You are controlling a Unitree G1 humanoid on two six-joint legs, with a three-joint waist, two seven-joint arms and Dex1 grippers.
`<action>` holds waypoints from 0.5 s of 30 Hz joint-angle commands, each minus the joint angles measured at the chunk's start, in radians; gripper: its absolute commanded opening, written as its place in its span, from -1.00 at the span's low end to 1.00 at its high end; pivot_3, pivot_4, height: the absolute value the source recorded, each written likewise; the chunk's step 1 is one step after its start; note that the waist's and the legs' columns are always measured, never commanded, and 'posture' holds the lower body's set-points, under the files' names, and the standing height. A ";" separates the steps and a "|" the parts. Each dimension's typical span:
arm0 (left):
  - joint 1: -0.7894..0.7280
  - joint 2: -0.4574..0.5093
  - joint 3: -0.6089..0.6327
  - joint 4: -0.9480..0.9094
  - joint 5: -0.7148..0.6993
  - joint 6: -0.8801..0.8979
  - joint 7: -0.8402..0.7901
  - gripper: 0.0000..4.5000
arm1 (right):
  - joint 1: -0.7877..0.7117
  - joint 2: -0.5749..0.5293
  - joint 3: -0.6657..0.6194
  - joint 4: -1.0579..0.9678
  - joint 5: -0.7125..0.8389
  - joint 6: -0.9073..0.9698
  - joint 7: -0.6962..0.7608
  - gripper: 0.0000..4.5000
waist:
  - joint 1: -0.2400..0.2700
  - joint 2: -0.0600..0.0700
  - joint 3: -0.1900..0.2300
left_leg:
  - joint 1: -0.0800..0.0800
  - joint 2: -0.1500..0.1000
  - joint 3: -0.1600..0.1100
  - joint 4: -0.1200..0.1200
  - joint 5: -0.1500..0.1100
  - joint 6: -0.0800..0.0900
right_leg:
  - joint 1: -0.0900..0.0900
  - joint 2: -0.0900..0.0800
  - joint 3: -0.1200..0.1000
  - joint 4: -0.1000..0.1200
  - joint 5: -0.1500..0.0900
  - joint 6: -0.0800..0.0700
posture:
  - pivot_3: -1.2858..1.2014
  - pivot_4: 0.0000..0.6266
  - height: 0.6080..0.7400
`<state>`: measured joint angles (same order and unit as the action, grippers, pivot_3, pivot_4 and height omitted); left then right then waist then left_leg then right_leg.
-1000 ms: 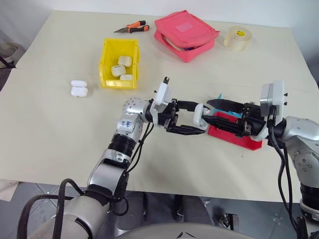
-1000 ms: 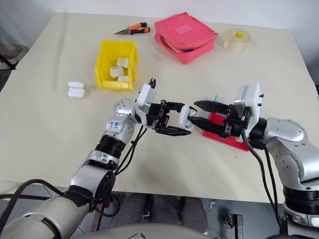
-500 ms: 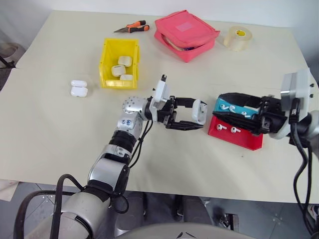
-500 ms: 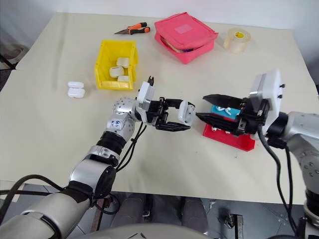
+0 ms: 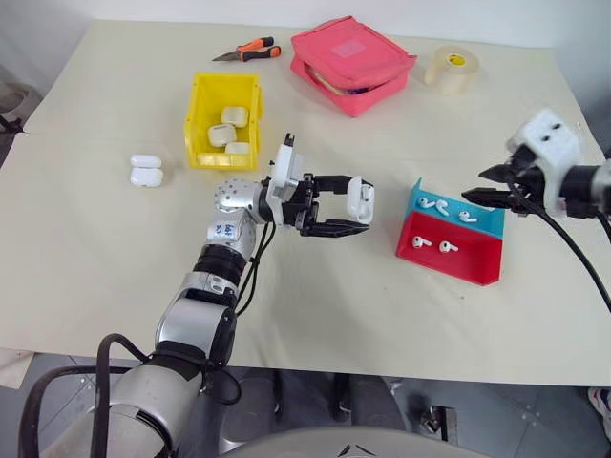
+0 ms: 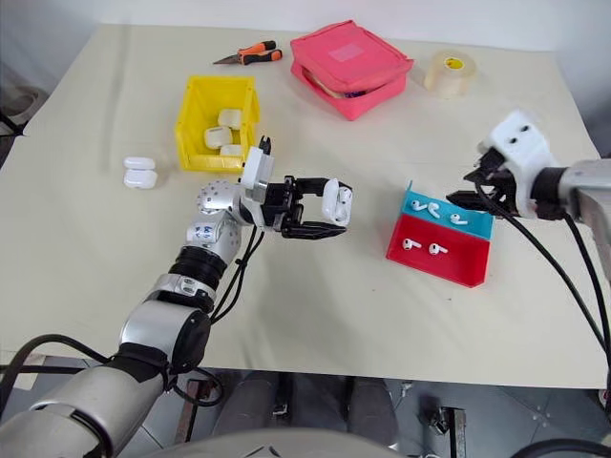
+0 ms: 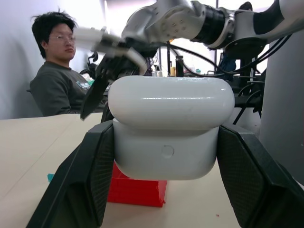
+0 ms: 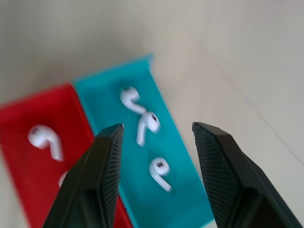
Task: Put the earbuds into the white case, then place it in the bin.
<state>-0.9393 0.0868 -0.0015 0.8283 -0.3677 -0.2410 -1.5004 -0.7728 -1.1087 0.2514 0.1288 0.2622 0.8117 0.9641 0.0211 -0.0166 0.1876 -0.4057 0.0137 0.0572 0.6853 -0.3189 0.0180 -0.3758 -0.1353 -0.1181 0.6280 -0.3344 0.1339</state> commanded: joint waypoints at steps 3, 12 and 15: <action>-0.003 -0.022 -0.015 -0.066 -0.022 0.000 -0.051 0.24 | -0.161 0.045 0.141 0.175 -0.160 -0.004 0.126 0.07 | 0.001 0.000 0.000 | -0.001 -0.001 0.007 0.000 0.000 0.000 | 0.000 0.000 -0.001 0.000 0.000 0.000 | 0.03 -0.52 1.00; 0.011 -0.035 -0.022 -0.083 -0.023 -0.005 -0.044 0.24 | -0.284 0.099 0.231 0.342 -0.319 -0.035 0.246 0.07 | -0.001 0.000 0.000 | -0.001 -0.001 0.007 0.000 0.000 0.000 | 0.000 0.000 -0.001 0.000 0.000 0.000 | 0.03 -0.52 1.00; 0.017 -0.039 -0.022 -0.088 -0.024 -0.007 -0.040 0.24 | -0.289 0.101 0.233 0.336 -0.337 -0.018 0.287 0.07 | -0.001 0.000 0.000 | -0.001 -0.001 0.007 0.000 0.000 0.000 | -0.001 0.000 -0.002 0.000 0.000 0.000 | 0.03 -0.52 1.00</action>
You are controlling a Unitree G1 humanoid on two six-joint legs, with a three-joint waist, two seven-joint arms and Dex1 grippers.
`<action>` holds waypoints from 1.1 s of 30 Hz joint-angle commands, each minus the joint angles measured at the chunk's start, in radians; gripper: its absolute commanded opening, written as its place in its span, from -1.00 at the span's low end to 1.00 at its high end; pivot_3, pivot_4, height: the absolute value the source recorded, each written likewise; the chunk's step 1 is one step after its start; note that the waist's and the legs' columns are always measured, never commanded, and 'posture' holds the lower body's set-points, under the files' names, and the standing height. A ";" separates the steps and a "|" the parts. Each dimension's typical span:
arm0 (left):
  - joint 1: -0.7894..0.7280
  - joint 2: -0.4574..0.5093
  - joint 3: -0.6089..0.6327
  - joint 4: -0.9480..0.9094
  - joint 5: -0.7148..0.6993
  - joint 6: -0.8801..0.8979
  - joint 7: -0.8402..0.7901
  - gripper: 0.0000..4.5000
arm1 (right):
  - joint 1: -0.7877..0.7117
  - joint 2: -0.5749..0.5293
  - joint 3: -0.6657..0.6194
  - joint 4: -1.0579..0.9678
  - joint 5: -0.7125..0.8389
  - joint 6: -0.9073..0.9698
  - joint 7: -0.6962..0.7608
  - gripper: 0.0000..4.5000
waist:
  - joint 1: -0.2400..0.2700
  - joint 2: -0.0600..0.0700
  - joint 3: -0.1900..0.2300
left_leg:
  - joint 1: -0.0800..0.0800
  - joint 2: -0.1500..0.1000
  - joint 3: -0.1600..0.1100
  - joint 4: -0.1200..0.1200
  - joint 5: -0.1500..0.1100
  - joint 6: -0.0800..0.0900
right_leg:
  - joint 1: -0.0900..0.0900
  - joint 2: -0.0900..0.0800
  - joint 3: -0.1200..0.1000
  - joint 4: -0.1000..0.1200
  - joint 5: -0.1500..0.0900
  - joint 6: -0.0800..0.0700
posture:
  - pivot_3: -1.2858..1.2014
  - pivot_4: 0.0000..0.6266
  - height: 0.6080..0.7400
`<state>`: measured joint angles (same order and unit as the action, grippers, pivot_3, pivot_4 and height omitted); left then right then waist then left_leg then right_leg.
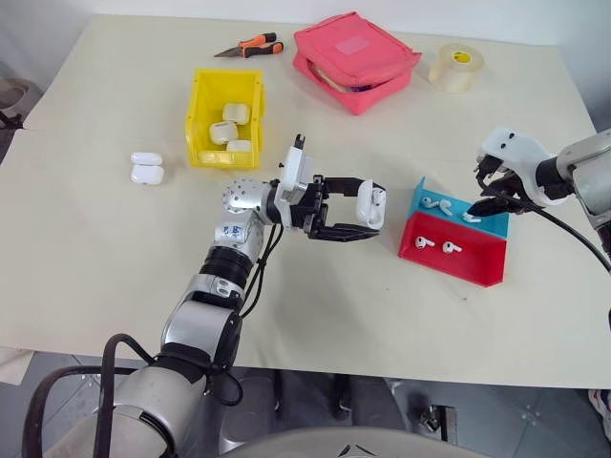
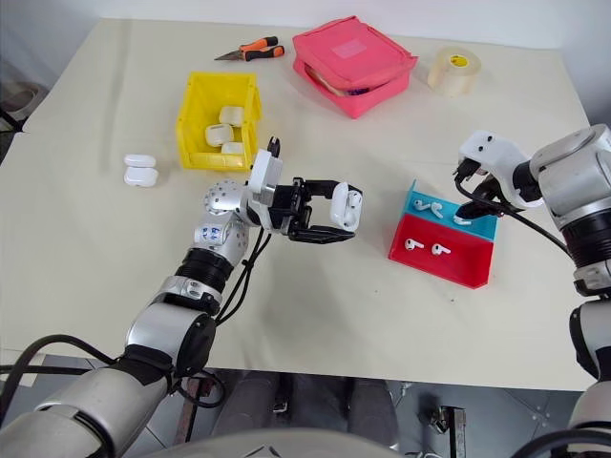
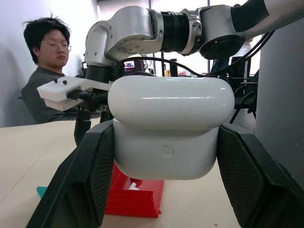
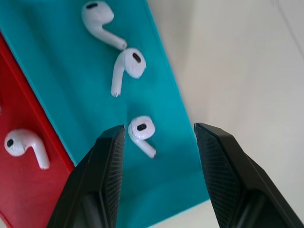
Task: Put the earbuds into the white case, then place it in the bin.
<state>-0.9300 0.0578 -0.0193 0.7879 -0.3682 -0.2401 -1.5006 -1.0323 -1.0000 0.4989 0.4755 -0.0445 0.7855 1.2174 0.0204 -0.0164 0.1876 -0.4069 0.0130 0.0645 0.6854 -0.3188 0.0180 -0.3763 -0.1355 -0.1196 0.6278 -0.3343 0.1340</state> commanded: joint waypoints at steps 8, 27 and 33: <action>0.015 -0.021 -0.004 -0.055 -0.023 -0.008 -0.035 0.24 | -0.016 0.014 -0.033 -0.014 -0.059 0.015 0.055 -0.10 | 0.000 0.000 0.000 | 0.000 0.000 0.000 0.000 0.000 0.000 | 0.000 0.000 0.000 0.000 0.000 0.000 | 0.03 -0.52 1.00; 0.028 -0.025 -0.007 -0.072 -0.024 -0.001 -0.035 0.24 | -0.035 0.082 -0.023 0.098 -0.125 -0.020 0.065 -0.10 | -0.001 0.000 0.000 | 0.000 0.000 0.000 0.001 0.000 0.000 | 0.000 0.000 0.000 0.001 0.000 0.000 | 0.03 -0.52 1.00; 0.037 -0.024 -0.008 -0.087 -0.024 0.002 -0.030 0.24 | -0.043 0.101 -0.016 0.156 -0.161 -0.054 0.068 -0.10 | -0.002 0.000 0.000 | 0.000 0.000 0.000 0.001 0.000 0.000 | 0.000 0.000 0.000 0.001 0.000 0.000 | 0.03 -0.52 1.00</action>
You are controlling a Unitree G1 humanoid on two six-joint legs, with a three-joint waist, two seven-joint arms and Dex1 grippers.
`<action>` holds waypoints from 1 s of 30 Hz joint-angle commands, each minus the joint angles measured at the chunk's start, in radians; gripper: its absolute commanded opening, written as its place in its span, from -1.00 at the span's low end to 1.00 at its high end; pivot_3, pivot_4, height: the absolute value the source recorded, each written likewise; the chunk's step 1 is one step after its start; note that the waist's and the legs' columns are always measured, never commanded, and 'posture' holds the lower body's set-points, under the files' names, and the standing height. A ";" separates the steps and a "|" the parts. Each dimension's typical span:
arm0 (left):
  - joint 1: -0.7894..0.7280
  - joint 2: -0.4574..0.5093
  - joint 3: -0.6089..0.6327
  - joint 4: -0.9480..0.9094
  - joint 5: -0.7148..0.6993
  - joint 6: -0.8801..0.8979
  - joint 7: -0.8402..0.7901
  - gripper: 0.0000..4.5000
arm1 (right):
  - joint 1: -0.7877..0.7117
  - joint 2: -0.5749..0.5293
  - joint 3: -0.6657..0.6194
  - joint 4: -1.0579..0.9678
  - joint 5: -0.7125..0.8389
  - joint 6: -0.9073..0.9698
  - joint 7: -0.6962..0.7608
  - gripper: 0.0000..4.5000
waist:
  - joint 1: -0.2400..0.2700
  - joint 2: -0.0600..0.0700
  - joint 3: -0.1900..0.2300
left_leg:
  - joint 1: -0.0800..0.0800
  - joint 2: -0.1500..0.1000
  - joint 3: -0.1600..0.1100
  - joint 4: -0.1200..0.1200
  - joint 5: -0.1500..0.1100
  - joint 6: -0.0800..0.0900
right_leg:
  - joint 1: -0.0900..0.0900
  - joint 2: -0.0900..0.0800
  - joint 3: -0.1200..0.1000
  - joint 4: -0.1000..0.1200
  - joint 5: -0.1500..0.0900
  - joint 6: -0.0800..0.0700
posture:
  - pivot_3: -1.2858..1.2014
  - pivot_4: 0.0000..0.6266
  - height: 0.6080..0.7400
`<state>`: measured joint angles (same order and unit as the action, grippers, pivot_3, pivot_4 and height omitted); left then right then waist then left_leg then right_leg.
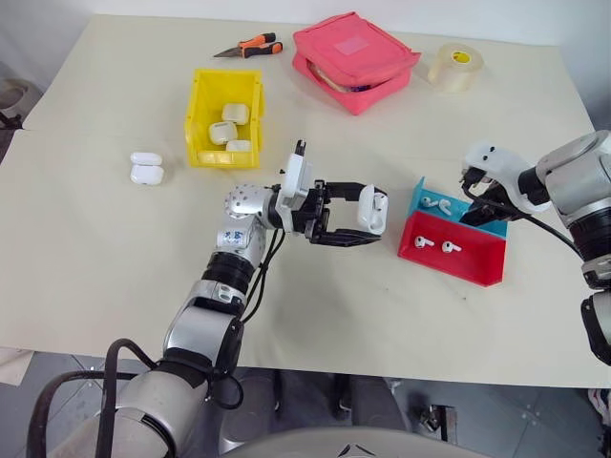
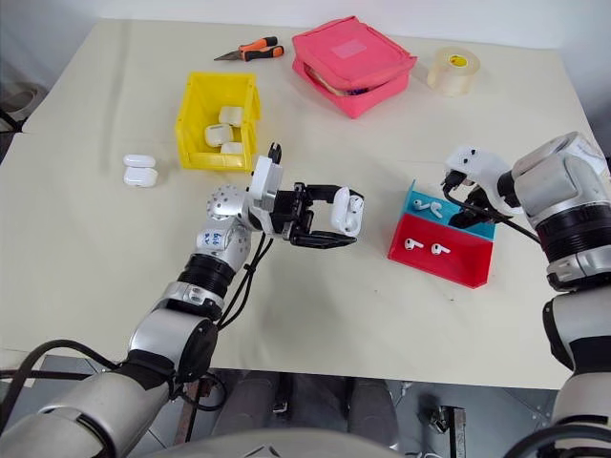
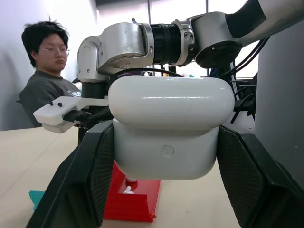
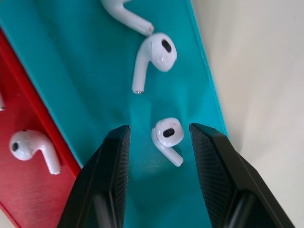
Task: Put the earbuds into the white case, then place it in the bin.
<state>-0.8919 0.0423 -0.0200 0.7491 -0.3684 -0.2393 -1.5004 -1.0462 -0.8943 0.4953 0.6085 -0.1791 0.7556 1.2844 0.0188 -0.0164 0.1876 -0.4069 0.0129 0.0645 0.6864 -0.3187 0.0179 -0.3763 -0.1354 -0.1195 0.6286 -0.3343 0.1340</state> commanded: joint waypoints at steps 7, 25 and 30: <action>0.008 -0.006 -0.007 -0.064 -0.023 0.007 -0.024 0.24 | -0.043 0.018 -0.030 0.072 -0.038 -0.054 0.001 -0.10 | -0.006 0.000 0.000 | 0.000 0.000 0.000 0.000 0.000 0.000 | 0.000 0.000 0.000 0.000 0.000 0.000 | 0.03 -0.52 1.00; 0.016 -0.011 -0.010 -0.076 -0.023 0.013 -0.021 0.24 | -0.010 0.028 -0.106 0.033 -0.017 -0.068 -0.008 -0.77 | -0.019 0.000 0.000 | 0.000 0.000 0.000 0.000 0.000 0.000 | 0.000 0.000 0.000 0.001 0.000 0.000 | 0.03 -0.52 1.00; 0.019 -0.016 -0.014 -0.079 -0.022 0.015 -0.022 0.24 | 0.043 -0.001 -0.181 -0.083 0.015 -0.011 -0.031 -0.77 | -0.018 0.000 0.000 | 0.000 0.001 0.000 0.000 0.000 0.000 | 0.000 0.000 0.000 0.001 0.000 0.000 | 0.03 -0.52 1.00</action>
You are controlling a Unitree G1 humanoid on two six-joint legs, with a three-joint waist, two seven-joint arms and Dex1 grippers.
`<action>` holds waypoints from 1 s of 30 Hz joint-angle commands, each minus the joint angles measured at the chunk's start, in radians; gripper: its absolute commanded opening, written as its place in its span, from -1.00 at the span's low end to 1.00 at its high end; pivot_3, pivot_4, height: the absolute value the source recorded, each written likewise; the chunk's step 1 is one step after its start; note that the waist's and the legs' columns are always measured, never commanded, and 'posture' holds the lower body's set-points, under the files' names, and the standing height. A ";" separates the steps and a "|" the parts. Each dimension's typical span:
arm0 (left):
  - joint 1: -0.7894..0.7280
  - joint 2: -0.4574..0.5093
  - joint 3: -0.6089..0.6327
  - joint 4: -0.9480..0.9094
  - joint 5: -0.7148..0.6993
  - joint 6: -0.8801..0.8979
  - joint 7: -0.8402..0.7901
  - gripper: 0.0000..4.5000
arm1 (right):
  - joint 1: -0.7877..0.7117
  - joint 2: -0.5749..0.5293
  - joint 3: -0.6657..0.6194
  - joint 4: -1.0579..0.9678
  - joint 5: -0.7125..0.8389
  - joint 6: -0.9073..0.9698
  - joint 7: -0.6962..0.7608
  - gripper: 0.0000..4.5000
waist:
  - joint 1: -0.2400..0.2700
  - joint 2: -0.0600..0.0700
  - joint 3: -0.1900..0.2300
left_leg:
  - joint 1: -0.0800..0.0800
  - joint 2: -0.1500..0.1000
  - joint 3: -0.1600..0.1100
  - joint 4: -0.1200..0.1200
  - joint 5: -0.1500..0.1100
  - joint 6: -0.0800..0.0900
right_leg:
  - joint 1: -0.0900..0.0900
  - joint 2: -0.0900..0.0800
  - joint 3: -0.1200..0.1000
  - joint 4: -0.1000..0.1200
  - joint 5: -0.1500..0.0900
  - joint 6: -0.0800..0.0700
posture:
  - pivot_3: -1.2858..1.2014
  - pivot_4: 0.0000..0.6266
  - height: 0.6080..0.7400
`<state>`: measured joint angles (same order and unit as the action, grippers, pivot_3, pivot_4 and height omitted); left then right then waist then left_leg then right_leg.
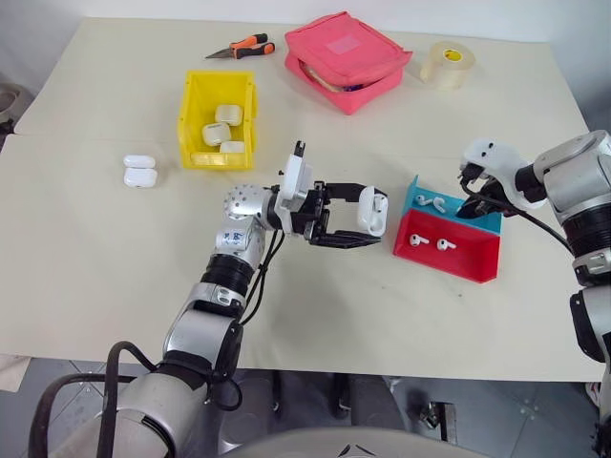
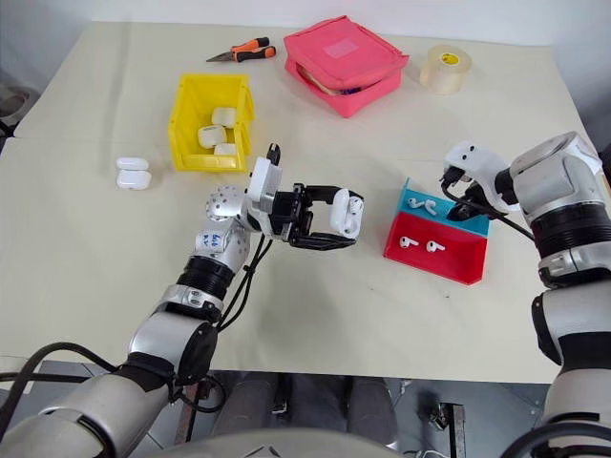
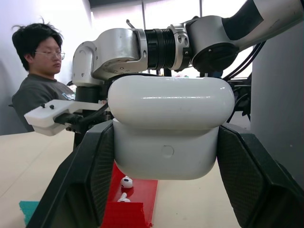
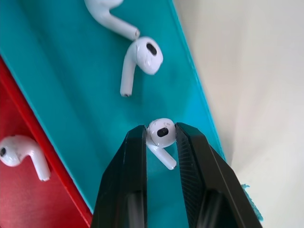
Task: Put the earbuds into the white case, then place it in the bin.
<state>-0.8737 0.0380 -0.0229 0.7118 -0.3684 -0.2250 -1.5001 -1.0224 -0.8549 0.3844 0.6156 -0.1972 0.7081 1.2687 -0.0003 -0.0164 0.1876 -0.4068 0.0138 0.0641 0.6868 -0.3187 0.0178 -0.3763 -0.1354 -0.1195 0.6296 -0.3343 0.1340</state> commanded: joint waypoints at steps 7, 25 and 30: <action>-0.009 -0.019 -0.023 -0.013 -0.018 0.001 -0.039 0.24 | 0.215 -0.008 -0.464 -0.568 0.283 0.271 -0.096 -0.77 | 0.007 0.000 0.000 | 0.000 0.000 -0.001 0.001 0.000 0.000 | 0.000 0.000 0.000 0.001 0.000 0.000 | 0.03 -0.52 1.00; -0.119 -0.041 -0.025 0.150 -0.019 -0.041 -0.108 0.24 | 0.499 0.750 -1.217 -1.533 1.118 0.906 -0.624 -0.77 | 0.024 0.000 0.000 | 0.000 -0.002 -0.011 0.004 0.000 0.000 | -0.001 0.000 0.003 0.007 0.001 -0.001 | 0.03 -0.52 1.00; -0.132 -0.052 -0.031 0.155 -0.028 -0.040 -0.114 0.24 | 0.581 0.769 -1.236 -1.573 1.219 0.893 -0.726 -0.77 | 0.023 0.000 0.000 | 0.001 -0.004 -0.009 0.004 0.000 0.000 | -0.001 0.000 0.005 0.007 0.001 -0.001 | 0.03 -0.52 1.00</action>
<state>-0.9817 -0.0008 -0.0501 0.8766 -0.3690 -0.2564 -1.5021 -0.4500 -0.0843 -0.8347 -0.9231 0.9727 1.6087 0.5748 0.0223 -0.0162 0.1874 -0.4053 0.0097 0.0556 0.6905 -0.3189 0.0182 -0.3770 -0.1352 -0.1143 0.6371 -0.3336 0.1335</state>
